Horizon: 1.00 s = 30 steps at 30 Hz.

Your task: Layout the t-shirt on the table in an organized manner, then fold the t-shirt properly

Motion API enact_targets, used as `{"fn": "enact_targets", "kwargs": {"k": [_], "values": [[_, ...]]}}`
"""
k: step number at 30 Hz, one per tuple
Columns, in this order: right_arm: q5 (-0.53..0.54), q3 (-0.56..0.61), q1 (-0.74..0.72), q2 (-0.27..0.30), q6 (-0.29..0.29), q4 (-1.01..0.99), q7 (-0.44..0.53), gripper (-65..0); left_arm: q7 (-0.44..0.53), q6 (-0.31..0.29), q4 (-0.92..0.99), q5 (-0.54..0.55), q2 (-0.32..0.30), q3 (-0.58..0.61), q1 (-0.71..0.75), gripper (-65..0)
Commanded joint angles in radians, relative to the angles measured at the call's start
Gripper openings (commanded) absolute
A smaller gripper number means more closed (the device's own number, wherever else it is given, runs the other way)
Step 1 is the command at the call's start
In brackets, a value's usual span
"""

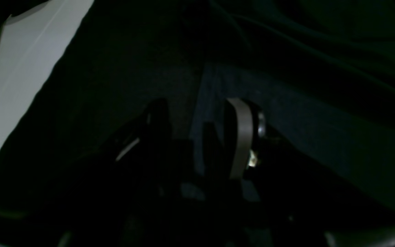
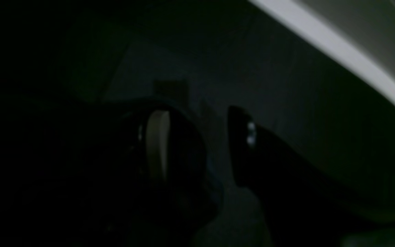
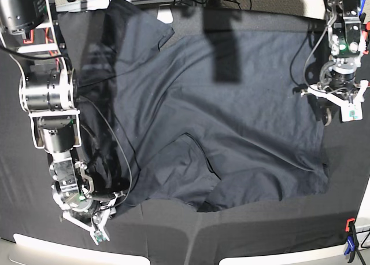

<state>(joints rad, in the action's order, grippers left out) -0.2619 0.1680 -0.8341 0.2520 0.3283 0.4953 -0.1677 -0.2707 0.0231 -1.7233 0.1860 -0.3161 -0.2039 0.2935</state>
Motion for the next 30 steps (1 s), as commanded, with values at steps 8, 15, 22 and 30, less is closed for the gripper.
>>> {"fn": "enact_targets", "kwargs": {"k": [8, 15, 22, 30], "values": [[0.061, -0.004, -0.066, 0.014, -0.023, 0.046, 0.022, -37.0, 0.024, 0.003, -0.019, -0.003, -0.014, -0.005, -0.008, -40.1], [0.06, -0.004, -0.069, 0.014, -0.095, 0.086, -0.021, -36.9, 0.001, 0.003, -0.019, -0.002, -0.014, -0.005, -0.008, -40.1], [0.056, -0.004, -0.069, 0.023, -0.097, 0.086, -0.1, -37.0, 0.001, 0.003, -0.019, -0.003, -0.014, -0.005, -0.008, -40.1], [0.056, -0.005, -0.069, 0.08, -0.097, 0.086, -0.138, -37.0, 0.002, 0.003, -0.019, -0.002, -0.014, -0.005, -0.008, -40.1]]}}
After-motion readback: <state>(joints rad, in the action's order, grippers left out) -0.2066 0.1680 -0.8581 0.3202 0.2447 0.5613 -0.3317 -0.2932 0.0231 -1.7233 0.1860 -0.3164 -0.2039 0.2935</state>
